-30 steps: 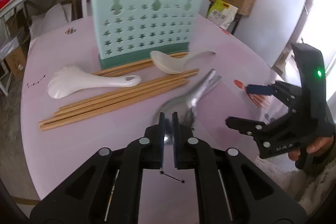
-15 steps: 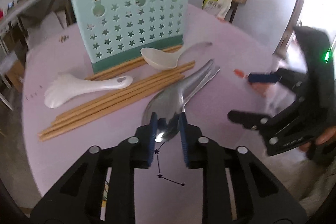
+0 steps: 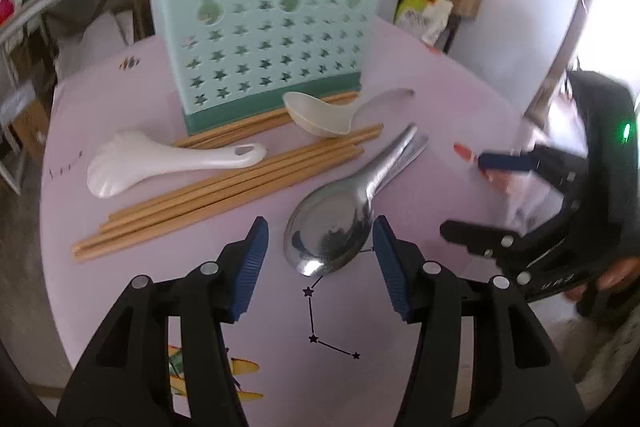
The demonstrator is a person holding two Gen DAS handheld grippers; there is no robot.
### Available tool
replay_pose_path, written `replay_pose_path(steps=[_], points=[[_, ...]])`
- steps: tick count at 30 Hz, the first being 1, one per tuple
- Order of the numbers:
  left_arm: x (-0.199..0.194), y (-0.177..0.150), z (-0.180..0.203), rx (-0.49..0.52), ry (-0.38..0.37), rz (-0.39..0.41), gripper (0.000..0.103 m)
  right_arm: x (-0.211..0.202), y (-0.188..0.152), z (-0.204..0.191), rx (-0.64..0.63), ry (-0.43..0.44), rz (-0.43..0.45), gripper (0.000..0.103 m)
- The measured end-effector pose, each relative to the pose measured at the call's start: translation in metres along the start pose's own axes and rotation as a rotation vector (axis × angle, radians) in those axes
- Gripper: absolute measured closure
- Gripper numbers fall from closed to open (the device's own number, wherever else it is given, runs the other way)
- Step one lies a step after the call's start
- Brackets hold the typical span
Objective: Organize utensils
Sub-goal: 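Lift the metal spoons off the table with the left tool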
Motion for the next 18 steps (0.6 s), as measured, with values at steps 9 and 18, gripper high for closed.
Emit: replay_pose_path(steps=[9, 18], points=[[0.014, 0.0, 0.001, 0.032, 0.007, -0.02, 0.072, 0.0, 0.0, 0.0, 0.002, 0.001, 0.001, 0.006], [0.011, 0.013, -0.008, -0.065, -0.088, -0.014, 0.078, -0.001, 0.0, 0.0, 0.0, 0.002, 0.004, 0.006]])
Point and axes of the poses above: each gripper's, at about its wrist camera, not at the fingertips, and x roughly the way its jaws point, z to its right, y to its top, the point moved 10 cm from there along x, roughly the way its jaws point, and after that the axes turned 14 degrees about -x, right-handed, at the moved point
